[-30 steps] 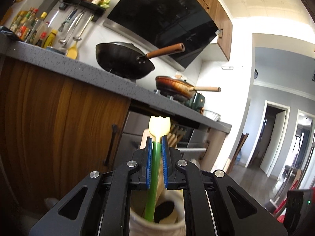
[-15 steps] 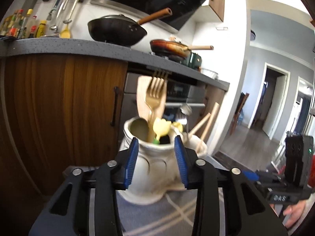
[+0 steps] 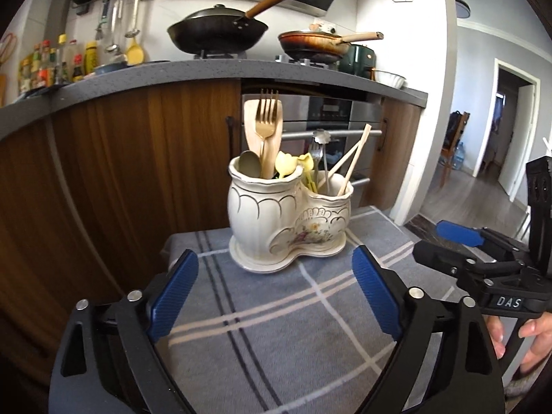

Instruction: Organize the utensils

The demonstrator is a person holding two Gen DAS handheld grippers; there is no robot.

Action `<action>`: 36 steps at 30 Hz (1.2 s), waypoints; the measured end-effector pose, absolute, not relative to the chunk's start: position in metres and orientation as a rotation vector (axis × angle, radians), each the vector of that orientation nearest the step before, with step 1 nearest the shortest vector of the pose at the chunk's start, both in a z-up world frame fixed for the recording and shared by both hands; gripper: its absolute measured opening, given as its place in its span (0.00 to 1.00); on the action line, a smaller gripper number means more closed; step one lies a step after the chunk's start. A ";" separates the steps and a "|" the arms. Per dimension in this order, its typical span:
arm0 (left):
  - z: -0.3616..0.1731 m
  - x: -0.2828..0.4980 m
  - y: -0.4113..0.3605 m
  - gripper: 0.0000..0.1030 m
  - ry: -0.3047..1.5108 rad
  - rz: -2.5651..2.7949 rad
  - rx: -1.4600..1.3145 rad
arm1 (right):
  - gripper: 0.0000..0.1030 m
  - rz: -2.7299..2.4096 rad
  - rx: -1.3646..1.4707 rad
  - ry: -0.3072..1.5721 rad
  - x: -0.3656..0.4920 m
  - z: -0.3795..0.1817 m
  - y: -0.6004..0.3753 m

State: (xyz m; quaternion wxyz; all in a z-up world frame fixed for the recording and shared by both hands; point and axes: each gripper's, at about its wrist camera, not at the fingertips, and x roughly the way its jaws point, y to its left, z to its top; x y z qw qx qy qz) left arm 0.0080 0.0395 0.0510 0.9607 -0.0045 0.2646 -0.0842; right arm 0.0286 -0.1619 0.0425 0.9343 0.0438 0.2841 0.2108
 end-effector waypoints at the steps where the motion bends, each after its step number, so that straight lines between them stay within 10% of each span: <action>1: 0.053 0.003 0.039 0.90 0.535 -0.151 -0.004 | 0.83 0.424 0.074 0.572 0.024 0.046 -0.161; 6: 0.062 -0.009 0.033 0.93 0.512 -0.085 0.040 | 0.95 0.374 0.010 0.517 0.001 0.058 -0.162; 36: 0.062 -0.016 0.028 0.93 0.511 -0.083 0.065 | 0.95 0.354 0.025 0.529 -0.009 0.062 -0.177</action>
